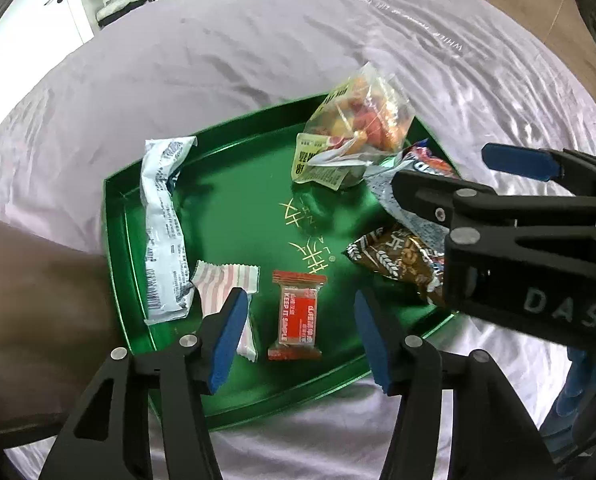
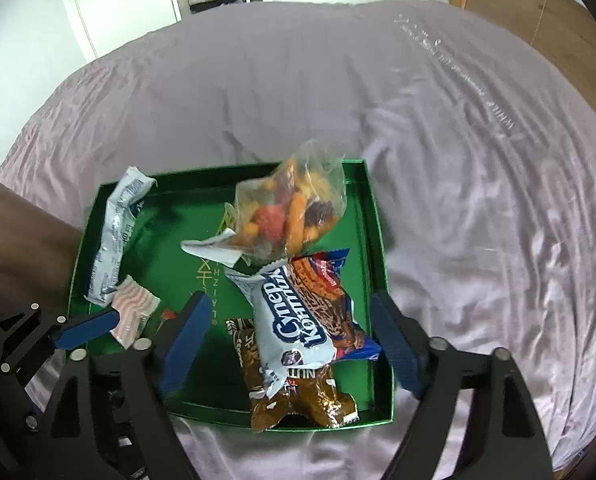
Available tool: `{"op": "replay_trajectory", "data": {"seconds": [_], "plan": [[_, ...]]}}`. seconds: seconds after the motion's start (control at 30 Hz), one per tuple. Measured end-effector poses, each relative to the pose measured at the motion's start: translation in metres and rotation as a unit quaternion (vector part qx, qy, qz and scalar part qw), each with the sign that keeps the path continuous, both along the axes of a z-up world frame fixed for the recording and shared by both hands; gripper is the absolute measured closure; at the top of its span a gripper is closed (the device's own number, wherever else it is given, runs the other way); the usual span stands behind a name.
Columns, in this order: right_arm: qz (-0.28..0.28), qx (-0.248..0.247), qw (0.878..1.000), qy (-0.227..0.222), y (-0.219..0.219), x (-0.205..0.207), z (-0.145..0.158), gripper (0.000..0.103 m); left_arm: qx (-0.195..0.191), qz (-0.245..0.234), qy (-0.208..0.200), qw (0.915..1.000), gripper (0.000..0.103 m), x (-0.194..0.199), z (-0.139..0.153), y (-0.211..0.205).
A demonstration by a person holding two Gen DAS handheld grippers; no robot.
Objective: Organize snacks
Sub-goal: 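Open the left gripper over the tray while the right releases the Cnek bag, then move both grippers away from the tray toward the navy and beige packets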
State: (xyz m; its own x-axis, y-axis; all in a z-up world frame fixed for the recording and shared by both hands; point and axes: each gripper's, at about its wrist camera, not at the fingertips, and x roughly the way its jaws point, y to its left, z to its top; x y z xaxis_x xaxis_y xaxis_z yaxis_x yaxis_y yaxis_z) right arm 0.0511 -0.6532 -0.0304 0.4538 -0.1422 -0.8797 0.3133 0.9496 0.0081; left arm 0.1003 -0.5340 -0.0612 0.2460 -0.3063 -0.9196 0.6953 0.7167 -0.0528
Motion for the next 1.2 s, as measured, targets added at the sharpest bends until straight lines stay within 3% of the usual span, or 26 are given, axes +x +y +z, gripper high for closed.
{"op": "replay_trajectory", "data": {"seconds": [0.57,0.83,1.03,1.2], "plan": [[-0.028,-0.044,0.998,-0.032,0.022,-0.034,0.059,0.012,-0.034,-0.023,-0.023,0.9989,0.053,-0.031,0.053,0.021],[-0.069,-0.077,0.994,-0.025,0.036,-0.072,0.098,0.012,-0.075,-0.079,-0.022,0.9937,0.053,-0.07,0.096,0.033],[-0.095,-0.092,0.991,-0.019,0.069,-0.107,0.137,0.012,-0.099,-0.115,-0.04,0.9876,0.053,-0.092,0.14,0.067],[-0.096,-0.098,0.991,-0.011,0.107,-0.128,0.166,0.012,-0.111,-0.115,-0.066,0.985,0.053,-0.091,0.179,0.114]]}}
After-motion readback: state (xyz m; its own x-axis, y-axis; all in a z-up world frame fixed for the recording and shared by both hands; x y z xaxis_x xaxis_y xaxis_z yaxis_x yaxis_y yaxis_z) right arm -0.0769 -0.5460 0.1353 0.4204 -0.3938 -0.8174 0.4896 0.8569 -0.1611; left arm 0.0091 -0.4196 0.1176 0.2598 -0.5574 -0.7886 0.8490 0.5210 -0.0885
